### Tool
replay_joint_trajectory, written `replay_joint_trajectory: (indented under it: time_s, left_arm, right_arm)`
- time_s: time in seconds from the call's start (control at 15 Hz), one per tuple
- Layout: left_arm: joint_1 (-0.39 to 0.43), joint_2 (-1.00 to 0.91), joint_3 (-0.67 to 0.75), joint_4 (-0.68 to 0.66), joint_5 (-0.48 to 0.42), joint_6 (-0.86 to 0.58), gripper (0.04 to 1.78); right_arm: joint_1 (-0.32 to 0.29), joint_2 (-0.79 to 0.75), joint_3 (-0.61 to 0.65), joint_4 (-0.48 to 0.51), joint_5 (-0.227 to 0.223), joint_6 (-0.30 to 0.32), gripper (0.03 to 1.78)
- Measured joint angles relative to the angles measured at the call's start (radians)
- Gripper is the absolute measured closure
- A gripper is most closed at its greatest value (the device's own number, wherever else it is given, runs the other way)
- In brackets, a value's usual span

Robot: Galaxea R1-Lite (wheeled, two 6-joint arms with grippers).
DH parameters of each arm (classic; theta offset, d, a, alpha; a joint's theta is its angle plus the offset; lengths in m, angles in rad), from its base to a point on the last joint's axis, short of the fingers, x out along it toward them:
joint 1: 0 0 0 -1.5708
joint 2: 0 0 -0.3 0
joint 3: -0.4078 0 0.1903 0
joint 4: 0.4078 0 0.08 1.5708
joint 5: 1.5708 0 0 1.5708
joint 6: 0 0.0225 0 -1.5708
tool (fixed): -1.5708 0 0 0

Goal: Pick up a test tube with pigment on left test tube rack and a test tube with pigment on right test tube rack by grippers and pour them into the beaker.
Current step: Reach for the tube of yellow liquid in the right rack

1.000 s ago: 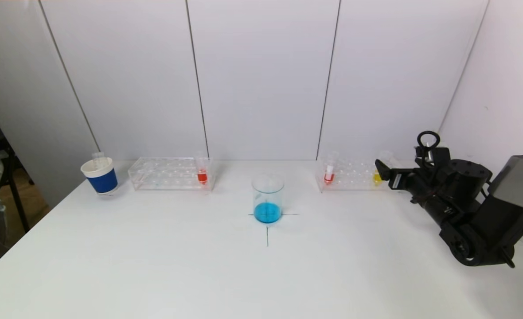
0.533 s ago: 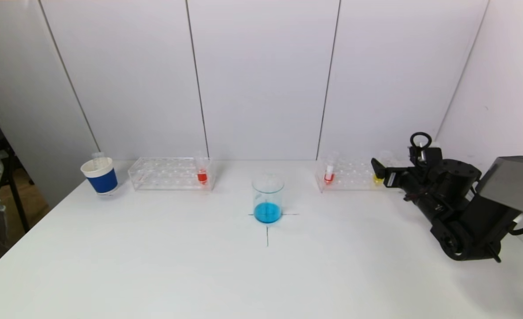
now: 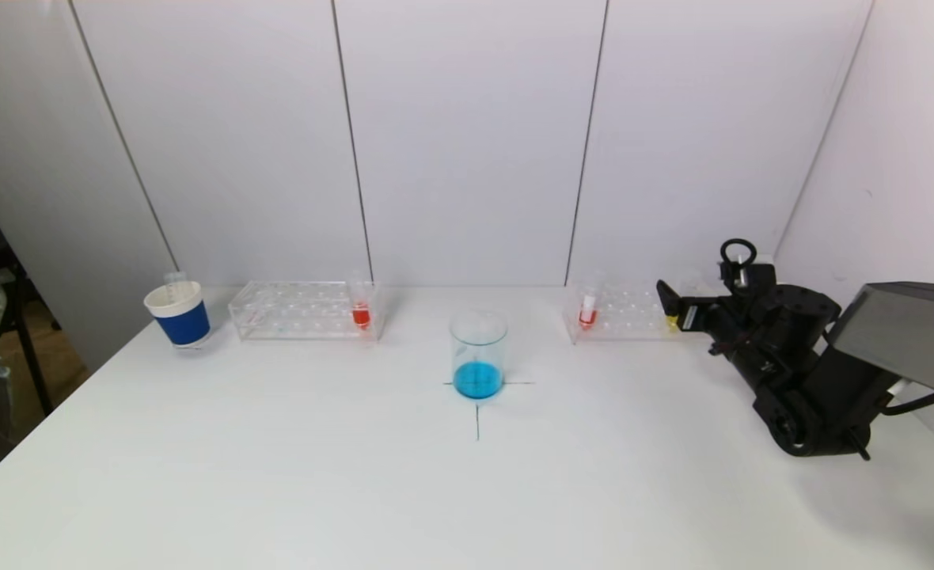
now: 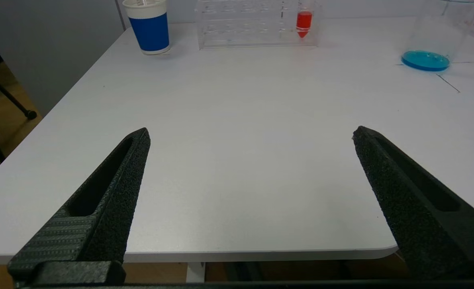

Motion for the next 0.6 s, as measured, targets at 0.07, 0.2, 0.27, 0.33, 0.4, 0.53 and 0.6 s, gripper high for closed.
replay_joint_trajectory:
  time_s: [0.07,0.2,0.27,0.33,0.4,0.53,0.6]
  left_arm:
    - [0.0,0.0,0.0,0.0,0.0,0.0,0.06]
    - [0.0,0.0,0.0,0.0,0.0,0.0,0.06]
    - [0.0,0.0,0.0,0.0,0.0,0.0,0.06]
    - [0.0,0.0,0.0,0.0,0.0,0.0,0.06]
    - [0.0,0.0,0.0,0.0,0.0,0.0,0.06]
    - [0.0,0.0,0.0,0.0,0.0,0.0,0.06]
    - [0.0,0.0,0.0,0.0,0.0,0.0,0.06]
  right_arm:
    - [0.0,0.005,-0.008,0.0,0.0,0.0,0.04]
    - [0.0,0.012,-0.022,0.0,0.0,0.0,0.04]
    - [0.0,0.016,-0.03,0.0,0.0,0.0,0.04]
    - [0.0,0.02,-0.037,0.0,0.0,0.0,0.04]
    - [0.001,0.025,-0.045,0.0,0.0,-0.001,0.04]
    - [0.001,0.034,-0.061,0.0,0.0,-0.001,0.04]
    - [0.001,0.038,-0.068,0.0,0.0,-0.002,0.04]
